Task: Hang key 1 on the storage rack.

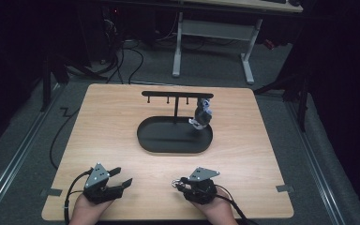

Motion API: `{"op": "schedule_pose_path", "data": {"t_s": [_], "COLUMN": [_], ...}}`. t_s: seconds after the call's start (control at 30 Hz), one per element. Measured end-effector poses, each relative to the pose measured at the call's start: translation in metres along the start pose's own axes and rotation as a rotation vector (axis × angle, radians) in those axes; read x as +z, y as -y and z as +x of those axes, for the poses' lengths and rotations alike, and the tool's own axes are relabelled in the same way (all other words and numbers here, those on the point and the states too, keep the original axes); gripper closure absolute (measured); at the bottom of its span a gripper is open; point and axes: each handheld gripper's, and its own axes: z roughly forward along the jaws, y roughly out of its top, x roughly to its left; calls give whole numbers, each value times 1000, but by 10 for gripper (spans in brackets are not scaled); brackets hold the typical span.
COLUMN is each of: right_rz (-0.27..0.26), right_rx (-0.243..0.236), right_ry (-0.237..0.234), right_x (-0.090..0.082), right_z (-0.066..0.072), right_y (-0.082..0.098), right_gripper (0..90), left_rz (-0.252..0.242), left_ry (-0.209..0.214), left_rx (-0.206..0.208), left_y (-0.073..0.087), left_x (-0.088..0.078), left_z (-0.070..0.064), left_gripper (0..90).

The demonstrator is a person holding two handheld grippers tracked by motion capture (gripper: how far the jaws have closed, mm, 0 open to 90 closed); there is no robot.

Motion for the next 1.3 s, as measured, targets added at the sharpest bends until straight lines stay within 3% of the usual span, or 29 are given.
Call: {"op": "schedule_pose_path", "data": {"t_s": [0.1, 0.13, 0.17, 0.2, 0.23, 0.27, 0.37, 0.5, 0.53, 0.63, 0.77, 0.87, 1.0, 1.3], "right_rz": [24, 24, 24, 31, 31, 30, 26, 28, 24, 17, 18, 9, 6, 9], "right_rx": [-26, -48, -48, -30, -30, -12, 15, 40, 73, 95, 147, 213, 252, 282], "right_ry": [35, 65, 65, 71, 71, 84, 87, 135, 152, 176, 226, 270, 317, 329], "right_x": [4, 3, 3, 2, 2, -2, -7, -17, -22, -28, -42, -58, -73, -79], "right_z": [3, 4, 4, 1, 1, -3, -9, -20, -28, -35, -50, -66, -80, -90], "right_y": [1, 2, 2, 3, 3, 6, 8, 15, 19, 23, 35, 48, 59, 66], "right_gripper": [645, 727, 727, 830, 830, 885, 887, 887, 887, 887, 886, 886, 886, 863], "left_rz": [2, 5, 5, 5, 5, 7, 9, 8, 8, 9, 6, 4, 4, 1], "left_ry": [5, 10, 10, 14, 14, 17, 25, 39, 45, 51, 59, 66, 68, 66], "left_rx": [6, 11, 11, 13, 13, 15, 19, 25, 30, 35, 44, 47, 48, 49], "left_y": [-1, -2, -2, -3, -3, -3, -5, -7, -9, -10, -13, -15, -15, -15], "left_x": [2, 4, 4, 5, 5, 6, 9, 13, 15, 17, 20, 22, 22, 21], "left_z": [-1, -2, -2, -3, -3, -3, -4, -5, -6, -6, -8, -8, -8, -8], "left_gripper": [366, 366, 366, 366, 366, 366, 366, 366, 366, 365, 365, 365, 365, 365]}}
